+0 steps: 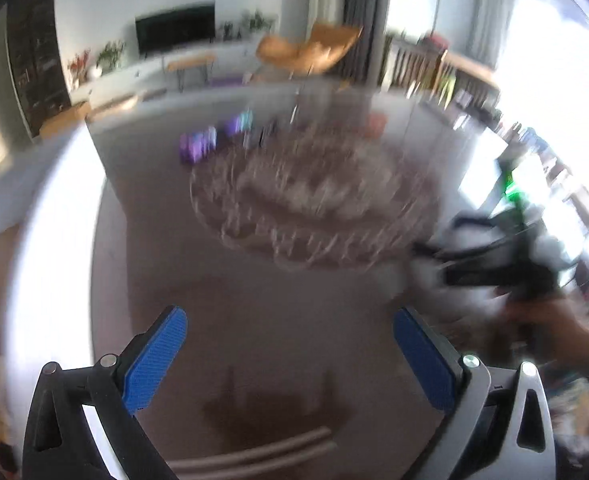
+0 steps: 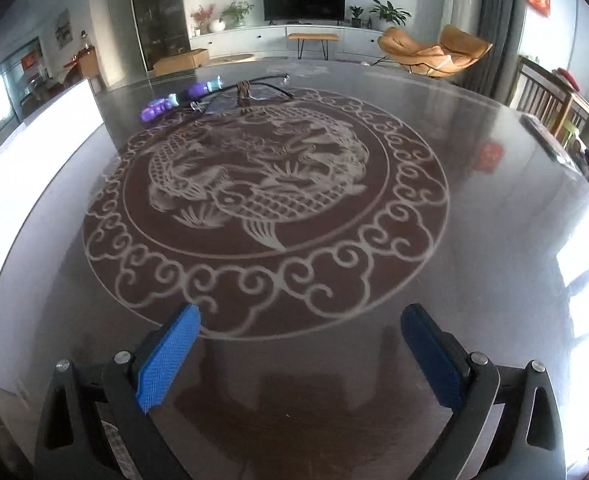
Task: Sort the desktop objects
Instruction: 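Close the left tool on the purple toy wand and lift it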
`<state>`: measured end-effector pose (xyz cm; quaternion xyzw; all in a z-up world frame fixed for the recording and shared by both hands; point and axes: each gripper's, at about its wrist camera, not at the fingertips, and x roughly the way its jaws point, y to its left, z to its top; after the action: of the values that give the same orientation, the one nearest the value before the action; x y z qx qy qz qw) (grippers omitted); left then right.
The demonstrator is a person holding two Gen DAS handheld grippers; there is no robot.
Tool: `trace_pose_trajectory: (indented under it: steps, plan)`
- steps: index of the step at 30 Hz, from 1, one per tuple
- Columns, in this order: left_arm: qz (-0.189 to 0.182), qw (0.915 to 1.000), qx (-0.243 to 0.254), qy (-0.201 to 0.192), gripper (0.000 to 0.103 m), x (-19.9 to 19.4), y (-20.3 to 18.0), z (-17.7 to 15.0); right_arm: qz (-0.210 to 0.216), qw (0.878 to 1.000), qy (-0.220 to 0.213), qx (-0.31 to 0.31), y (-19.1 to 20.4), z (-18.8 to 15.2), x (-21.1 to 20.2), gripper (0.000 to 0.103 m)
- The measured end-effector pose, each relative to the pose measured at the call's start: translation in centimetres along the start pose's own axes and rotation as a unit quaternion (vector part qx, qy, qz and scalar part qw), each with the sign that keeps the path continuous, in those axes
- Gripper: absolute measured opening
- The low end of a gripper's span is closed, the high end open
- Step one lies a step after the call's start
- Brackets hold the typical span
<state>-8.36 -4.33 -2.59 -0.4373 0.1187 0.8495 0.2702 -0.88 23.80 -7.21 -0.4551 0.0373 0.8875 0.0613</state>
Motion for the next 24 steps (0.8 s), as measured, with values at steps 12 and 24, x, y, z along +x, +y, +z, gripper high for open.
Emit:
trace_pose_trajectory:
  steps: [12, 24]
  plan:
    - [0.038, 0.998, -0.027, 0.042, 0.103, 10.7, 4.4, 4.6, -0.017, 1.0, -0.007, -0.021, 0.9, 0.2, 0.3, 0.101]
    - [0.024, 0.9993, -0.003, 0.028, 0.103, 18.0, 10.8, 15.8, -0.009, 1.0, -0.01, -0.012, 0.8, -0.5, -0.4, 0.101]
